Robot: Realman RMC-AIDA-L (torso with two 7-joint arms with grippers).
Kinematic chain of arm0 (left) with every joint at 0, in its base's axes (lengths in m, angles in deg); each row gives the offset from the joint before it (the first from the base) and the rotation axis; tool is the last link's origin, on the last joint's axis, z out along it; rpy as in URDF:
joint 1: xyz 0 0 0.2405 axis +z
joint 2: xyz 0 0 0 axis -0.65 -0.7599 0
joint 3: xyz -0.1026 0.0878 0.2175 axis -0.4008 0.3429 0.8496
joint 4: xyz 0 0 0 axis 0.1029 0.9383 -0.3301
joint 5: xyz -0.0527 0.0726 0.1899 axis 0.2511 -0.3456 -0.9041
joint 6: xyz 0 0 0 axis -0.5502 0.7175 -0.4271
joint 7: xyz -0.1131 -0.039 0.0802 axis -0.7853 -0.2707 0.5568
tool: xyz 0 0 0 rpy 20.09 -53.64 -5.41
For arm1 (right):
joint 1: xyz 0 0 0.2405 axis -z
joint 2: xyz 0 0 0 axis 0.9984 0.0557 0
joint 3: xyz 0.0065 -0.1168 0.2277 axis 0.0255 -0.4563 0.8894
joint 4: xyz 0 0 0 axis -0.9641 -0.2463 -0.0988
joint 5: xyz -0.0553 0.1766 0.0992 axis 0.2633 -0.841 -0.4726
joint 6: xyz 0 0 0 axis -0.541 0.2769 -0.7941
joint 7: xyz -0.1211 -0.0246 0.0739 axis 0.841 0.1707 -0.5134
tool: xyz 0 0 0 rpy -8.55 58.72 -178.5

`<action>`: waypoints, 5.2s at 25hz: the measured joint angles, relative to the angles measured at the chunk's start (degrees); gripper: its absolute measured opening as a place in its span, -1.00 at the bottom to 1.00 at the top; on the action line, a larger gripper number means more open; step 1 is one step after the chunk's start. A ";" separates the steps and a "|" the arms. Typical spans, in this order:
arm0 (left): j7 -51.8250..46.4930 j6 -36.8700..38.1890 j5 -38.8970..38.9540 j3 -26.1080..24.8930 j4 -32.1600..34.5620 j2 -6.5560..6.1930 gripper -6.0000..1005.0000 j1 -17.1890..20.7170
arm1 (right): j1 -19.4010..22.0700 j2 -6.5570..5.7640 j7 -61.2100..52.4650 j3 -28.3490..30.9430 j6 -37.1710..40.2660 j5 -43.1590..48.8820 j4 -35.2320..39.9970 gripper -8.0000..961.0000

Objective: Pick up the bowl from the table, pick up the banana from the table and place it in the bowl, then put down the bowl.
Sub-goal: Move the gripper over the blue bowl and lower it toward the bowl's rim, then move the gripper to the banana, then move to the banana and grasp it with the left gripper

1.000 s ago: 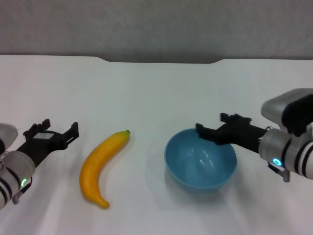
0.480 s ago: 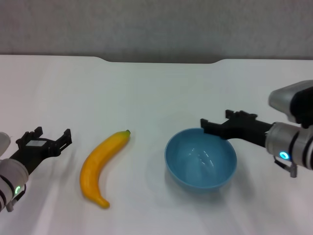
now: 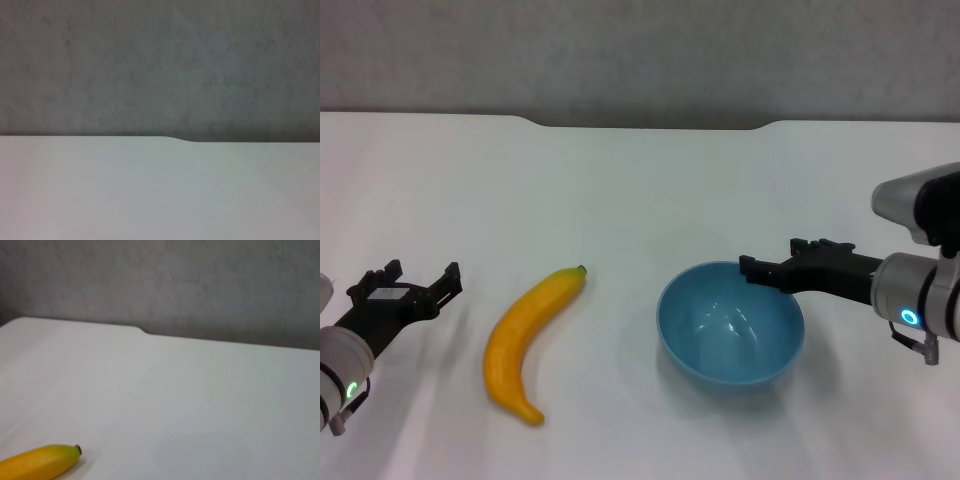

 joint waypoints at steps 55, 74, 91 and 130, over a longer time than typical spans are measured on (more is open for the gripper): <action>-0.05 -0.16 0.15 -2.89 -1.34 0.14 0.72 1.04 | -14.47 -0.19 -25.34 3.43 -9.17 19.40 -15.08 0.50; -0.05 -0.16 1.54 -4.32 -1.35 0.05 0.72 1.25 | -14.13 -0.06 -24.95 3.69 -10.05 24.13 -13.26 -0.67; -22.66 2.03 -24.61 -3.13 -16.12 -2.03 0.72 4.55 | -7.51 -0.09 -24.76 4.47 -8.76 25.95 -4.94 -0.90; -79.82 17.37 -98.80 -5.33 -24.36 -0.03 0.72 0.59 | -6.32 0.07 -25.55 7.54 -10.39 28.99 -1.60 -0.83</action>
